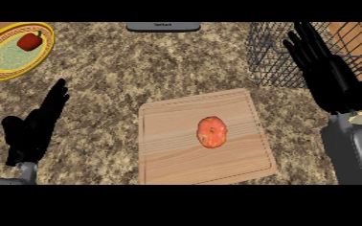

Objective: Pick the squash from the cutting board and place it in the basket

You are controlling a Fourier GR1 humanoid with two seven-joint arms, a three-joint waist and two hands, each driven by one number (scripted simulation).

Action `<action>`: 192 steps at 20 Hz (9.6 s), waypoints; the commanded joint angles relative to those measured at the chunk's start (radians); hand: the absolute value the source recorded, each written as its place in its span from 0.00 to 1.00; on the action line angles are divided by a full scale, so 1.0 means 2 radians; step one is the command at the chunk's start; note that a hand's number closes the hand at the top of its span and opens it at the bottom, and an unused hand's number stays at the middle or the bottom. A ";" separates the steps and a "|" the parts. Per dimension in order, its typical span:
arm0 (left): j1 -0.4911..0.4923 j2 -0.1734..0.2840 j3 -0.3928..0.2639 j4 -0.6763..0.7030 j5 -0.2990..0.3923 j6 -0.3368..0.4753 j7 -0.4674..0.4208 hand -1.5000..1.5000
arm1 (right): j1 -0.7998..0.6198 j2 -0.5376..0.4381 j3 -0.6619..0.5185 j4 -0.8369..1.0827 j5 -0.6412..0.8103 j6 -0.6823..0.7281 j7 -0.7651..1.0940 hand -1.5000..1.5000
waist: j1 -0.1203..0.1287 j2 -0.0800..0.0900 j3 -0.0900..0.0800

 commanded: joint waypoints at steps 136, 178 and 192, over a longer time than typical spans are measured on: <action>-0.088 -0.103 0.149 0.097 -0.058 -0.132 0.025 0.50 | 0.191 0.137 0.453 -0.084 0.690 0.052 0.179 1.00 | 0.002 0.002 0.003; -0.092 -0.118 0.138 0.096 -0.079 -0.118 0.025 0.50 | -0.165 0.122 0.060 -0.295 0.591 0.115 0.391 1.00 | 0.006 0.006 0.003; -0.120 -0.074 0.180 0.109 -0.034 -0.169 0.050 0.50 | -0.133 0.037 -0.045 -0.124 0.558 0.057 0.200 1.00 | 0.006 0.006 0.003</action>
